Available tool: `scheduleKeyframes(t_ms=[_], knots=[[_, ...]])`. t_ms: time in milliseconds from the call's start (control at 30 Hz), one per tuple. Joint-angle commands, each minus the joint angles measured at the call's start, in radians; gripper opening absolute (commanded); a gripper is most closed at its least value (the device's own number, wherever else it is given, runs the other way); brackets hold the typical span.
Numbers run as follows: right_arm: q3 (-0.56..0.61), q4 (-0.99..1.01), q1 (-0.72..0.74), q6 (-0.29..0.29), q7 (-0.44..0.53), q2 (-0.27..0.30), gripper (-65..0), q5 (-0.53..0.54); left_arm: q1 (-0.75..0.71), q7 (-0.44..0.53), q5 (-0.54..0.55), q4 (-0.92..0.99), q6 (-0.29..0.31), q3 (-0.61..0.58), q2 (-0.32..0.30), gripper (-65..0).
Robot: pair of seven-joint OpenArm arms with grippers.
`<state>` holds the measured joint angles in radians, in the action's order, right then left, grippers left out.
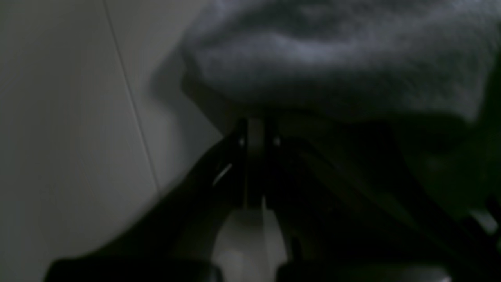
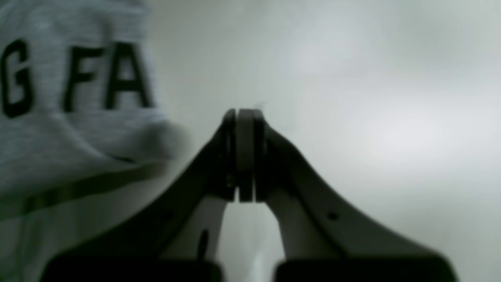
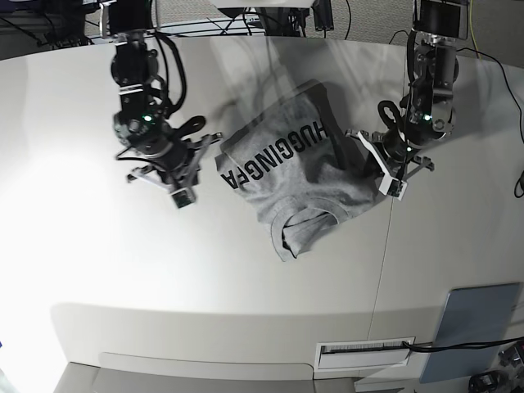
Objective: Fold the T-shirt properly
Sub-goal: 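Grasp the bundle with both grippers and rotate it to square it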
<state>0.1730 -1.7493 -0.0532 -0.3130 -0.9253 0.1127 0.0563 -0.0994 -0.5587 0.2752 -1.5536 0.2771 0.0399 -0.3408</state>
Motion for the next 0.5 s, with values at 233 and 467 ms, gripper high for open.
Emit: scheduleKeyframes(t_ms=[233,467], knots=[[0.257,-0.01,0.013,0.069,-0.03,-0.002,-65.0,0.003,0.182,0.1,0.017,0.199,0.063,0.002,-0.003,-65.0],[0.466,-0.011,-0.042,0.158,-0.039,-0.002,-65.0,-0.127,0.308,0.108,0.016,0.357,0.141,0.002,0.025,-65.0]])
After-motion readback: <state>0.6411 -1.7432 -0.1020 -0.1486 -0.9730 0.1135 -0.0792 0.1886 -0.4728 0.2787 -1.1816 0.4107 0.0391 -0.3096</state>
